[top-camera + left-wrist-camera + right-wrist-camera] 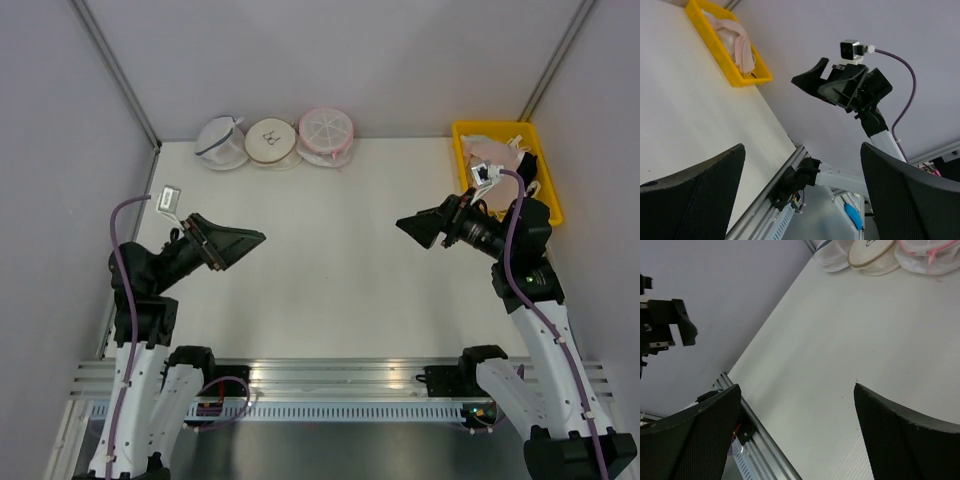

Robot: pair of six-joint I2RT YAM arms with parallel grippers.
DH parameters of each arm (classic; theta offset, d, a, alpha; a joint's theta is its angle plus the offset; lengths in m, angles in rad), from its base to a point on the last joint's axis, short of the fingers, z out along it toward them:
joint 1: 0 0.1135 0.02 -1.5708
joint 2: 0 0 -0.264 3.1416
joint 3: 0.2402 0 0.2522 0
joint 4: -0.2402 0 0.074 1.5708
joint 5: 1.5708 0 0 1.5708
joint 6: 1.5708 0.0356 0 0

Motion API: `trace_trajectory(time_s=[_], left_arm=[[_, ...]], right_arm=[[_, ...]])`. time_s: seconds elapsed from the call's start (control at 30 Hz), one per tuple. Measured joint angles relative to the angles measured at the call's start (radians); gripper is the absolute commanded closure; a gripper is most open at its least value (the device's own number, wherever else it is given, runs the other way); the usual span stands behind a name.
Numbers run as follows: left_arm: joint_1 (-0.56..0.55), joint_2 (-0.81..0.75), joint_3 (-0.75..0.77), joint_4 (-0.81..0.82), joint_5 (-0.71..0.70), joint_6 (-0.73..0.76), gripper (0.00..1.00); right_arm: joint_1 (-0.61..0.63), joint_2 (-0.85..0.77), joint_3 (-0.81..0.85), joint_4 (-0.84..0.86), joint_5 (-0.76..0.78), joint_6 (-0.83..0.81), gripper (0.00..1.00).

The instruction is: Unzip the laundry bag and remove the bra

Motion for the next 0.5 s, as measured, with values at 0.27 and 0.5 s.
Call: trace_trajectory(time_s=[0.27,0.5], left_arm=[[-0.001,-0.076,0.065,-0.100,0.006,0.058,0.01],[-0.001,-0.088,0.058,-0.157,0.015,0.078,0.01]], right_arm=[[0.000,0.056,0.001,0.050,0.003,0.039,0.02],[0.000,0.304,-0.022,0.258,0.095,0.186,0.02]])
